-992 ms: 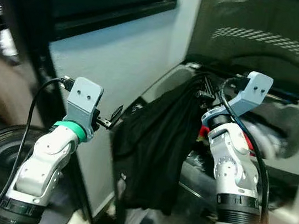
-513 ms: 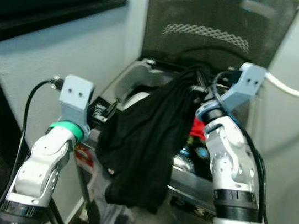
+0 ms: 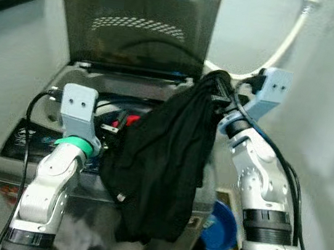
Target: Clothes washing
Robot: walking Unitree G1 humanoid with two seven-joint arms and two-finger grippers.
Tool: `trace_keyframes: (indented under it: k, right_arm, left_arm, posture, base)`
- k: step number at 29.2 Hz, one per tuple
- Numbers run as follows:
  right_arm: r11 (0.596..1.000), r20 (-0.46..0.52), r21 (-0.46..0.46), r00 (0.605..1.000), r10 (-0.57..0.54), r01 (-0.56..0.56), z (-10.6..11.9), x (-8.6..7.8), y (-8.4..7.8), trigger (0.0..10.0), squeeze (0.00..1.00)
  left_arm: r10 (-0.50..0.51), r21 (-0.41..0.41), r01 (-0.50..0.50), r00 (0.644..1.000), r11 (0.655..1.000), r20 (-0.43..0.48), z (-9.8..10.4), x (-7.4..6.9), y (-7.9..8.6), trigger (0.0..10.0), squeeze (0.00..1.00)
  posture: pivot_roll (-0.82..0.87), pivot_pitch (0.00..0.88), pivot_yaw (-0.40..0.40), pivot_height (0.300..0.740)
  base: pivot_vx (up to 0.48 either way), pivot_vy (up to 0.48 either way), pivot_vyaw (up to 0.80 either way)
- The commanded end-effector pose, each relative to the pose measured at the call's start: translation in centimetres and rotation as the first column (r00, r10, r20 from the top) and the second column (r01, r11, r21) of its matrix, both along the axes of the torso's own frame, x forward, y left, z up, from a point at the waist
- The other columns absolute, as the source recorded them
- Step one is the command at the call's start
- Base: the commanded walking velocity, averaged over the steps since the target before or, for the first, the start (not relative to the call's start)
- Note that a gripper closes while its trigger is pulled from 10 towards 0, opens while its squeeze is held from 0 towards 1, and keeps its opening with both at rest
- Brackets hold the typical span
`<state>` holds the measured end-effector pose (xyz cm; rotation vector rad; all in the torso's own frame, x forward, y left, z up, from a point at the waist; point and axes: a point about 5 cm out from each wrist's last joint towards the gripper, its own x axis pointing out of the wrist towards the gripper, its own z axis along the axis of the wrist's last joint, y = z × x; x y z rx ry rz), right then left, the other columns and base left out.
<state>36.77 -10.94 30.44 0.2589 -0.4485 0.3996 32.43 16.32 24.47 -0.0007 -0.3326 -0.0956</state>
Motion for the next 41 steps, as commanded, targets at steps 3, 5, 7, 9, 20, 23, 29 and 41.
trace_keyframes:
  k: [3, 5, 7, 9, 20, 23, 29, 41]
  right_arm:
    - [0.996, 0.033, -0.049, 0.997, 0.070, -0.068, 0.7, -0.4, 1.6, 10.0, 0.00]
    - [0.995, 0.037, -0.064, 0.996, 0.075, -0.073, 0.7, -0.4, 1.8, 10.0, 0.00]
    - [0.994, 0.037, -0.073, 0.996, 0.079, -0.077, 0.8, -0.4, 1.9, 10.0, 0.00]
    - [0.994, 0.035, -0.078, 0.996, 0.085, -0.082, 0.8, -0.4, 2.0, 10.0, 0.00]
    - [0.991, 0.036, -0.098, 0.995, 0.093, -0.089, 0.8, -0.4, 2.0, 10.0, 0.00]
    - [0.991, 0.035, -0.100, 0.995, 0.092, -0.088, 0.8, -0.3, 2.0, 10.0, 0.00]
    - [0.991, 0.034, -0.104, 0.995, 0.092, -0.088, 1.0, -0.3, 1.9, 10.0, 0.00]
    - [0.992, 0.030, -0.102, 0.996, 0.083, -0.080, 1.0, -0.2, 1.6, 10.0, 0.00]
  left_arm:
    - [0.046, -0.016, -0.045, 0.998, 0.999, 0.051, 0.4, -0.6, 0.6, 10.0, 0.00]
    - [0.055, -0.018, -0.054, 0.997, 0.998, 0.062, 0.6, -0.6, 0.7, 10.0, 0.00]
    - [0.062, -0.026, -0.060, 0.995, 0.998, 0.081, 0.8, -0.8, 0.8, 10.0, 0.00]
    - [0.065, -0.038, -0.061, 0.993, 0.997, 0.097, 0.9, -1.0, 0.9, 10.0, 0.00]
    - [0.061, -0.062, -0.055, 0.993, 0.997, 0.104, 0.8, -1.2, 0.7, 10.0, 0.00]
    - [0.063, -0.075, -0.056, 0.993, 0.996, 0.097, 0.7, -1.2, 0.7, 10.0, 0.00]
    - [0.066, -0.102, -0.057, 0.994, 0.993, 0.084, 0.4, -1.4, 0.8, 10.0, 0.00]
    - [0.009, -0.089, 0.000, 0.995, 0.996, 0.103, 0.6, -1.7, 0.0, 10.0, 0.00]
  posture:
    - [0.13, 0.000, 0.026, 0.740]
    - [0.13, 0.000, 0.015, 0.740]
    - [0.13, 0.000, 0.010, 0.740]
    - [0.13, 0.000, 0.010, 0.740]
    - [0.12, 0.000, -0.008, 0.740]
    - [0.12, 0.000, -0.015, 0.740]
    - [0.12, 0.000, -0.018, 0.740]
    - [0.12, 0.000, -0.011, 0.740]
  base:
    - [0.000, 0.000, 0.00]
    - [0.000, 0.000, 0.00]
    - [0.000, 0.000, 0.00]
    - [0.262, 0.000, 0.00]
    - [0.361, 0.000, 0.00]
    - [0.123, 0.000, 0.00]
    - [0.000, 0.000, 0.00]
    - [0.000, 0.208, 0.00]
